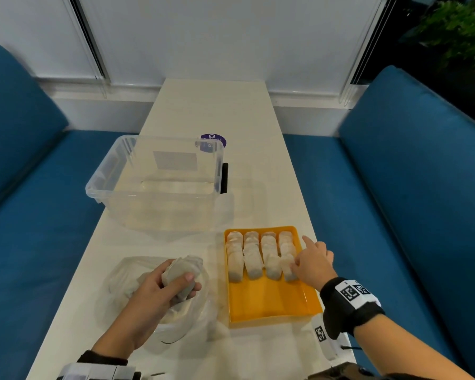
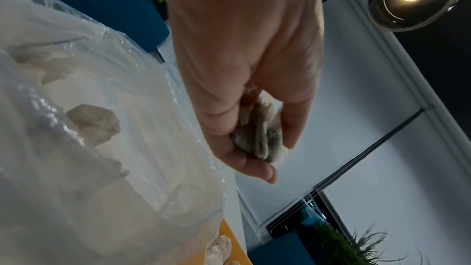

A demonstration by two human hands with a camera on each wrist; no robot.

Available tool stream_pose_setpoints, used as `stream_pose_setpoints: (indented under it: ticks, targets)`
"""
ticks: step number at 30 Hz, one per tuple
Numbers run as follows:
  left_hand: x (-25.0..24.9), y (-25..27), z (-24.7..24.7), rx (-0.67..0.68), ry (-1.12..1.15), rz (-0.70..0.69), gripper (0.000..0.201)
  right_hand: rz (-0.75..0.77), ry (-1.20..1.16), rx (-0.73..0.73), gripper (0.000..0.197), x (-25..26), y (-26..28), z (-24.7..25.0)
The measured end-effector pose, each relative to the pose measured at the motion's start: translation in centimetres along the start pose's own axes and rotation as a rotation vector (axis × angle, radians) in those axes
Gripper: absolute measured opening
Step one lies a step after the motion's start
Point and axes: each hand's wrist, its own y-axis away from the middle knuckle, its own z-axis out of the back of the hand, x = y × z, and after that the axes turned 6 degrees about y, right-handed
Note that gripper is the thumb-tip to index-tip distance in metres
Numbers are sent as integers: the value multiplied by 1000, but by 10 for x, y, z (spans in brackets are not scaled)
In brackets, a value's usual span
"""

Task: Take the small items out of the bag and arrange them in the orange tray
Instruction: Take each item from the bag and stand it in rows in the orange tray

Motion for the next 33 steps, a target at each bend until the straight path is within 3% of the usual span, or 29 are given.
stream_pose_setpoints:
  ticks: [13,20,23,27,33]
  targets:
    - [-2,0,0,22,11,17,100,-26,-51,-56,29,2,0,1]
    - [-2,1,0,27,-4,13,99,67,-71,-297,27,-2,14,10]
    - [-2,1,0,27,-15,11,99,166,54,-226,25,-2,23,10]
    - [-3,2,-1,32,-20,5,96,161,157,-104,30,-2,24,3]
    - [-6,4,-2,29,-9,-3,97,197,256,-75,31,1,18,-9]
